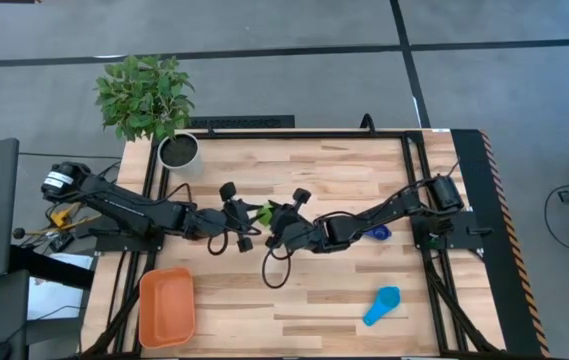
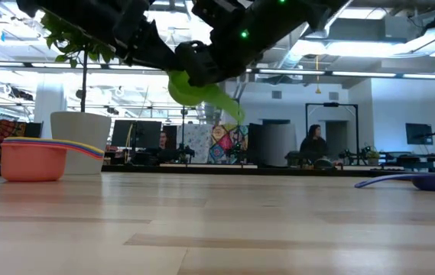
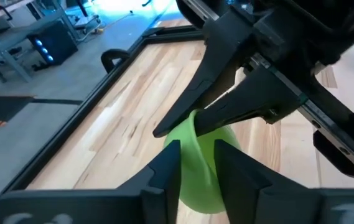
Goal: Nest measuring cups in basket
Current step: Stack the green measuring cup on top of the yellow measuring cup
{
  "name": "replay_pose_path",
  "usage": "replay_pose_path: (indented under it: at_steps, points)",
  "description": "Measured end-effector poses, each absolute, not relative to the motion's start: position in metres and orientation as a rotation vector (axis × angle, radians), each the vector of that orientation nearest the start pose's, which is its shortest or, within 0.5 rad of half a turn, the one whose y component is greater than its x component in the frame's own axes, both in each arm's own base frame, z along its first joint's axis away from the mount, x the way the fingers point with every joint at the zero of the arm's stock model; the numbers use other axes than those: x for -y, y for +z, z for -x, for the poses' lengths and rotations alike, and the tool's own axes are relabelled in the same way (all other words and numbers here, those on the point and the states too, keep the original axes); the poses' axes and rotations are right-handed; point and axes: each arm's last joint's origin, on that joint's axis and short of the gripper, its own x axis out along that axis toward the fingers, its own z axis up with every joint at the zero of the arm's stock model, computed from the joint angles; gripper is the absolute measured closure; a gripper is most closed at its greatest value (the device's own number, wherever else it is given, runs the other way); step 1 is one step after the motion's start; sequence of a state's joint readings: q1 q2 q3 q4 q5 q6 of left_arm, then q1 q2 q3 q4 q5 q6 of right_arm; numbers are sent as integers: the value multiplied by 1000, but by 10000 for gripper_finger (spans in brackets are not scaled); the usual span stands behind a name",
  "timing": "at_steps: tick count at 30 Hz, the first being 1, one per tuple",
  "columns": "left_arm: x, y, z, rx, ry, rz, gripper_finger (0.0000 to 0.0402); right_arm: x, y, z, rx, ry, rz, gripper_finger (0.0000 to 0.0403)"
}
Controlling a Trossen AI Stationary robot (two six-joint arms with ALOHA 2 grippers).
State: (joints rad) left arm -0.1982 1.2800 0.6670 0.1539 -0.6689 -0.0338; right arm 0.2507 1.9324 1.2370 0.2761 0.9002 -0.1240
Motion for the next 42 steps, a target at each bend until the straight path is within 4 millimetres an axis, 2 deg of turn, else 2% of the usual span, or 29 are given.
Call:
replay_pose_path:
  at_steps: [7, 15, 21, 25, 29, 36, 42]
  points:
    - [33, 225, -259, -409, 484, -170, 395, -87, 210, -413, -385, -605, 349, 375]
    - [33, 224, -259, -416, 491, -179, 400, -84, 210, -413, -364, -613, 249, 375]
    - [34, 230, -261, -402, 503, -191, 389, -63, 207, -417, -385, -618, 108, 382]
    - [38, 240, -259, -445, 510, -192, 375, -46, 204, -421, -411, -481, -45, 382]
    - [36, 252, -250, -491, 550, -117, 364, -26, 202, -425, -438, -382, -177, 382]
    - [33, 249, -231, -588, 585, -9, 354, -1, 204, -428, -407, -372, -301, 384]
    - [36, 255, -210, -598, 607, 111, 353, 9, 199, -455, -415, -333, -295, 384]
